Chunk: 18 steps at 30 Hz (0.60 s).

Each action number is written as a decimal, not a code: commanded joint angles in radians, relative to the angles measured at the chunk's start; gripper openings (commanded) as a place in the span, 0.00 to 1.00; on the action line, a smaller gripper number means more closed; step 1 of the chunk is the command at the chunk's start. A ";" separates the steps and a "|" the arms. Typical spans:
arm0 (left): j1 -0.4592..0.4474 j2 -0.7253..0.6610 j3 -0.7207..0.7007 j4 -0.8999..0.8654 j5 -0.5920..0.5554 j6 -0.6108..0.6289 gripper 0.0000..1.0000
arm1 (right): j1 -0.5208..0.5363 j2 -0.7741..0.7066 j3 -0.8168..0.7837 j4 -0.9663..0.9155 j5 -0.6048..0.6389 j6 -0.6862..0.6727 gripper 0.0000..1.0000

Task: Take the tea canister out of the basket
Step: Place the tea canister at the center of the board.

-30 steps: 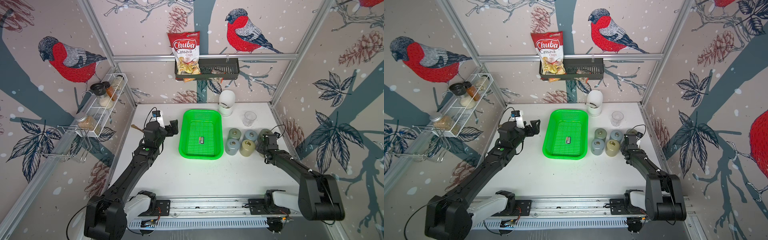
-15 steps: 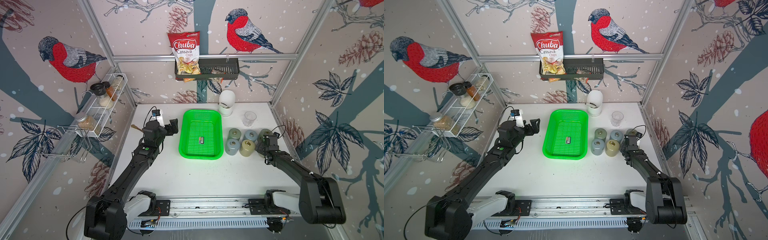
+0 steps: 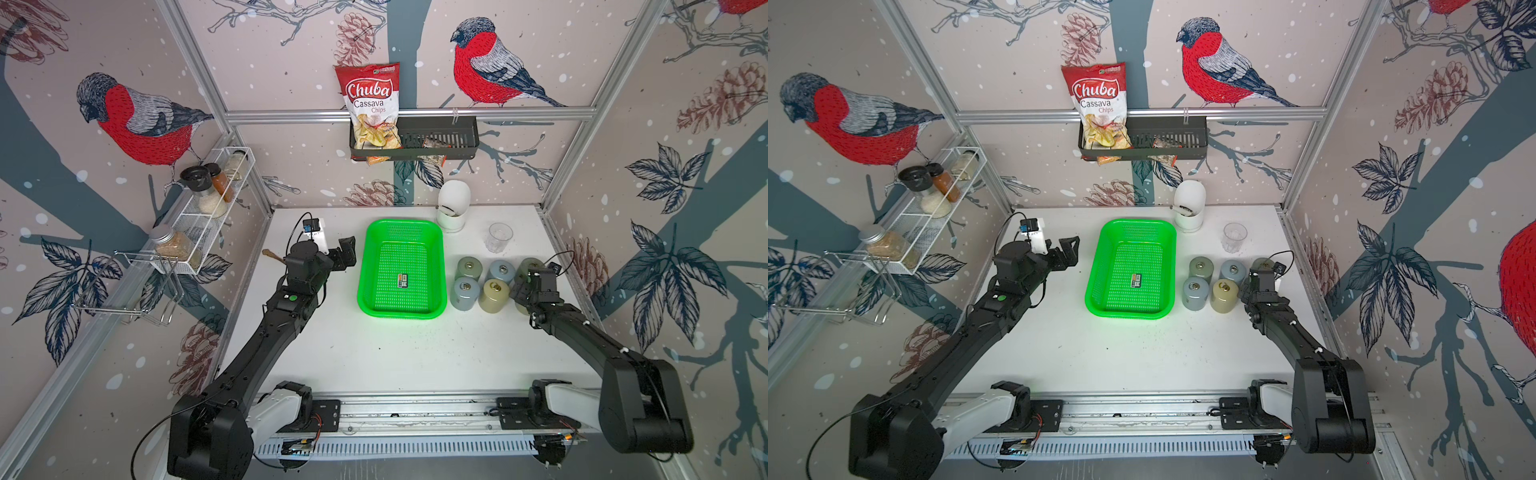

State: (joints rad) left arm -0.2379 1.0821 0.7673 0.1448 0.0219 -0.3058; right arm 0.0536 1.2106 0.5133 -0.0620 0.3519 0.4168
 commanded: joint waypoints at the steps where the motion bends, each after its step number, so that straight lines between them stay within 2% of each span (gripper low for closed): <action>1: 0.000 -0.008 0.010 0.004 -0.006 0.011 0.97 | 0.002 -0.015 0.004 0.020 0.007 -0.012 0.92; 14: 0.000 -0.043 0.000 0.017 -0.021 0.026 0.97 | 0.010 -0.291 0.100 -0.089 0.035 -0.021 0.99; 18: 0.001 -0.076 -0.040 0.046 -0.074 0.059 0.96 | 0.026 -0.365 0.144 -0.086 0.039 -0.056 1.00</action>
State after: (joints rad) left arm -0.2379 1.0222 0.7456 0.1497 -0.0036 -0.2825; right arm 0.0715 0.8757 0.6292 -0.1459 0.3691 0.3923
